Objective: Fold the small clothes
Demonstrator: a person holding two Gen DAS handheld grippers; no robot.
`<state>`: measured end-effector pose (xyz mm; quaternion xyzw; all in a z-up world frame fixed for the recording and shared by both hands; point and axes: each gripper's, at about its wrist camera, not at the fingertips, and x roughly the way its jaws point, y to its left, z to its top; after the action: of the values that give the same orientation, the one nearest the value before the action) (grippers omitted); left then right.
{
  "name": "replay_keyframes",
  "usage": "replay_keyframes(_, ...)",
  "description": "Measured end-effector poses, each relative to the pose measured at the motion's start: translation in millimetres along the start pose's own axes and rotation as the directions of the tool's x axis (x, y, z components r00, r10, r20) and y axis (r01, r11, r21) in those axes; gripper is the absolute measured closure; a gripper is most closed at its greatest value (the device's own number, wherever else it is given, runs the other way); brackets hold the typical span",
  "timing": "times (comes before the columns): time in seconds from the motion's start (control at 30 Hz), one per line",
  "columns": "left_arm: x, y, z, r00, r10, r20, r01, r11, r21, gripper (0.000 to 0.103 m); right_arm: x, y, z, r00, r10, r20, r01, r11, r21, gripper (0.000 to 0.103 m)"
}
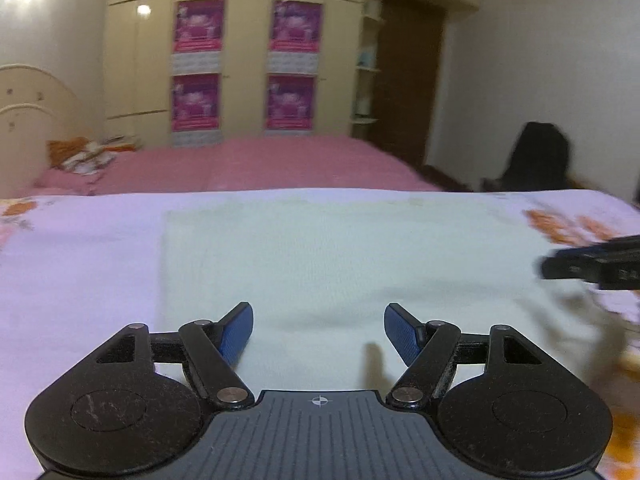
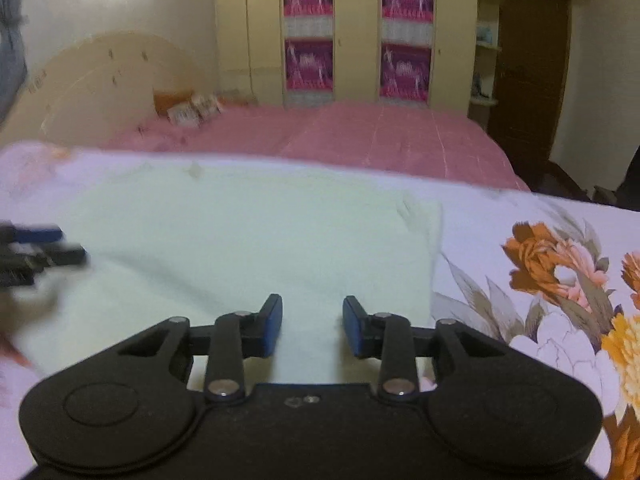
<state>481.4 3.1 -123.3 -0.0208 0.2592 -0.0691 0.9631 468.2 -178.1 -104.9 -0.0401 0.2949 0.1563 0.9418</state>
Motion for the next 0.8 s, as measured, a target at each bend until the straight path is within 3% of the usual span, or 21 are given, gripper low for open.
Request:
replay_keyframes(0.07,-5.0,-21.0,-9.7,0.999,-0.032,-0.016,0.033,0.999,0.021,0.031,-15.3,14.8,-8.2,0.999,0.043,0.019,-0.043,0.999,0.016,0.068)
replay_keyframes(0.23,-8.5,-34.7,-32.2,0.998,-0.029,-0.064,0.029,1.0,0.002,0.031,-18.9,56.2,-37.1,0.994,0.095,-0.048,-0.098,0.994,-0.05,0.07)
replay_keyframes(0.43,-29.1,-15.2,-46.2,0.997,0.011,-0.073,-0.013,0.999,-0.032,0.032,-34.7,57.7,-58.6,0.998,0.018,-0.056,-0.022,0.997,-0.08,0.07)
replay_keyframes(0.8,-44.5,4.0,-55.7,0.994,0.04,-0.103,-0.045,0.998,-0.042,0.032,-63.4,1.3,-75.5,0.992,-0.102,-0.074,0.104,0.994,0.017,0.071)
